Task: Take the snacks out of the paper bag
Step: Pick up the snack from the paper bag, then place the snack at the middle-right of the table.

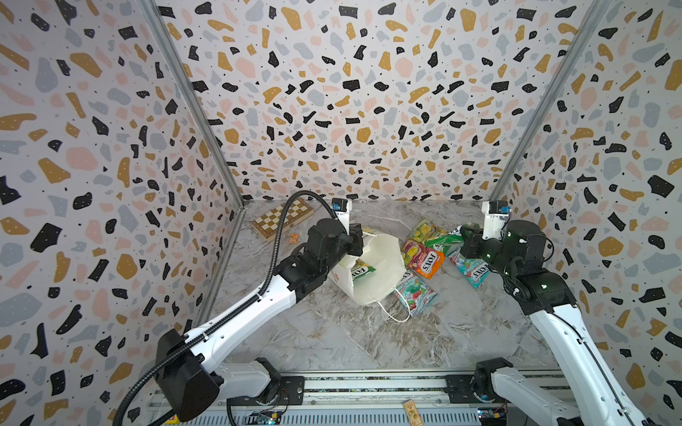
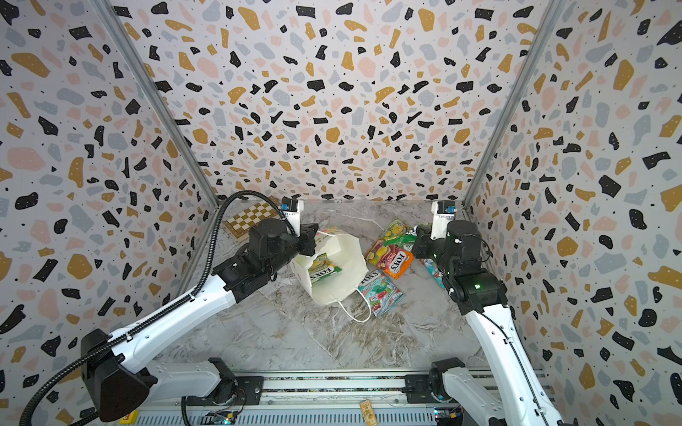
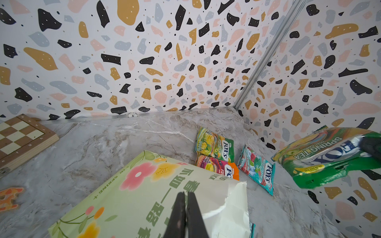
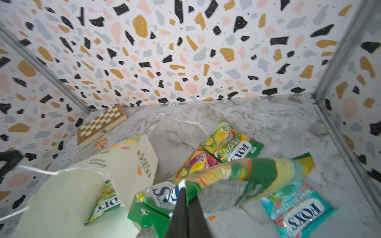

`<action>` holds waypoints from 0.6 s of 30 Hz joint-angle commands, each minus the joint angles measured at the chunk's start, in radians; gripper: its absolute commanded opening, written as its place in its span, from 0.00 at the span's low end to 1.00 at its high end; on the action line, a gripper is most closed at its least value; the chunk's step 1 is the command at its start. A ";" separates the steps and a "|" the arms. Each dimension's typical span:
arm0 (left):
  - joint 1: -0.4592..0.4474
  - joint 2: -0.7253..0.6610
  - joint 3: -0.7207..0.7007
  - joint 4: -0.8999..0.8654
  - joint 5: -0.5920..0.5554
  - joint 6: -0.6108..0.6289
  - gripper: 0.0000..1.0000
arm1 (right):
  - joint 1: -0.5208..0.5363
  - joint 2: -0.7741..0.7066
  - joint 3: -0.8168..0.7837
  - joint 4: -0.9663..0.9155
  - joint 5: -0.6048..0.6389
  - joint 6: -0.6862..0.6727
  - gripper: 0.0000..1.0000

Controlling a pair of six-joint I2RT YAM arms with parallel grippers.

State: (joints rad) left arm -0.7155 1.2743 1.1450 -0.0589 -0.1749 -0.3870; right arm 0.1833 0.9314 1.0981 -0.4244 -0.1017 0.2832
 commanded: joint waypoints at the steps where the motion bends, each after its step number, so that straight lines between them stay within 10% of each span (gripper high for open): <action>1: -0.001 0.000 0.005 0.034 -0.010 0.011 0.00 | -0.066 0.000 -0.034 -0.022 -0.046 -0.026 0.00; 18: -0.001 -0.003 0.005 0.025 -0.013 0.014 0.00 | -0.224 0.063 -0.346 0.159 -0.317 0.020 0.00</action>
State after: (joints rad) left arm -0.7155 1.2743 1.1450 -0.0593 -0.1749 -0.3855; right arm -0.0296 0.9970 0.7582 -0.3580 -0.3542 0.2943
